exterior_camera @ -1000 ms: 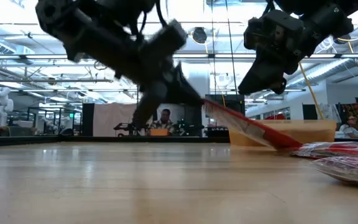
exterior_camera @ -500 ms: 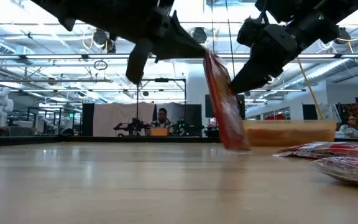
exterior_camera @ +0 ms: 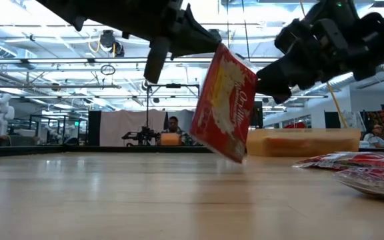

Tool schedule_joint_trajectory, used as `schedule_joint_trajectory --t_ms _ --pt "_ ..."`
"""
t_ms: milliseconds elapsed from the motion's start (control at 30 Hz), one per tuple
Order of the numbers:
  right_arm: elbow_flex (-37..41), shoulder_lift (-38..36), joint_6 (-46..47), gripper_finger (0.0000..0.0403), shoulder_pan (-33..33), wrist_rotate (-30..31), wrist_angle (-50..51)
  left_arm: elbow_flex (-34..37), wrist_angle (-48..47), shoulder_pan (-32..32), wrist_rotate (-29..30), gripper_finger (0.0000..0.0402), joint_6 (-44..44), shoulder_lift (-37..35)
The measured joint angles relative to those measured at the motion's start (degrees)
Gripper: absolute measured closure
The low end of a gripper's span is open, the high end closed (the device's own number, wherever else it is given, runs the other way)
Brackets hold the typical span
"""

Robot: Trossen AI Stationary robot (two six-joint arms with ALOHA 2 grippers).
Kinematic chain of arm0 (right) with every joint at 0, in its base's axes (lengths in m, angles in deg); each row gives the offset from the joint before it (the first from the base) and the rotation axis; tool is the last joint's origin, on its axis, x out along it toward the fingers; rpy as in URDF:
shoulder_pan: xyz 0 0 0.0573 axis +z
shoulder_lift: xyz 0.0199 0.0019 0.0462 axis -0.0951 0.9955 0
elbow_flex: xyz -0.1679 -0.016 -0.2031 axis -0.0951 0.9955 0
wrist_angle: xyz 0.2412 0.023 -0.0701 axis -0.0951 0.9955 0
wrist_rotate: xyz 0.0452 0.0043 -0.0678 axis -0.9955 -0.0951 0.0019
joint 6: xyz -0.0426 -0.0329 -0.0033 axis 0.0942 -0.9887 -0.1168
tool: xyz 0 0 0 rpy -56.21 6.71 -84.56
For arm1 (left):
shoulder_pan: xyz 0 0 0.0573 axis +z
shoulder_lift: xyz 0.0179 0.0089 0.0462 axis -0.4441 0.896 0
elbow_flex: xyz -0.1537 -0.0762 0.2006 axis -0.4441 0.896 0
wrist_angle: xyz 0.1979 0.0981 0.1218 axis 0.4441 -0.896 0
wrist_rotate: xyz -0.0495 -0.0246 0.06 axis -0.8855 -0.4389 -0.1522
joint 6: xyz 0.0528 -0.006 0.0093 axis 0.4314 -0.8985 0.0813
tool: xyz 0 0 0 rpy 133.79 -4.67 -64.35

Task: Sort popcorn bags into baskets
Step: Put the red popcorn bag into the orange bin

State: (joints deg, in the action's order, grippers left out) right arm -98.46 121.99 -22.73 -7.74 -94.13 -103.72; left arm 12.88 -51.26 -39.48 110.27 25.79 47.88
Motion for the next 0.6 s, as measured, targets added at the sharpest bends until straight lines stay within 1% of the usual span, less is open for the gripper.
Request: schedule_joint_trajectory --t_ms 67,167,333,400,467,500,600 --pt "0.8 0.2 0.0 0.0234 0.0 0.1 -1.3 0.0 0.9 0.6 0.1 0.0399 -0.8 0.0" --pt "1.0 0.9 0.5 0.0288 0.1 0.1 -2.3 0.0 1.8 1.3 0.1 0.0399 -1.6 0.0" --pt "0.8 3.1 -1.6 0.038 0.2 0.1 -7.7 0.0 3.6 1.9 0.1 0.0399 -1.9 0.0" --pt "0.8 3.5 -2.7 0.0393 0.2 0.2 -9.4 0.0 4.0 2.2 0.1 0.0399 -3.0 -0.1" --pt "0.9 3.5 -2.6 0.0389 0.2 0.3 -9.6 0.0 3.9 2.6 0.8 0.0398 -5.2 -0.1" --pt "0.9 3.5 -2.0 0.0387 0.2 0.5 -9.6 0.0 3.7 2.7 2.6 0.0396 -7.6 -0.1" --pt "0.8 2.7 1.3 0.039 -0.1 2.0 -9.9 0.0 2.4 2.8 11.4 0.0376 -15.3 -0.1"
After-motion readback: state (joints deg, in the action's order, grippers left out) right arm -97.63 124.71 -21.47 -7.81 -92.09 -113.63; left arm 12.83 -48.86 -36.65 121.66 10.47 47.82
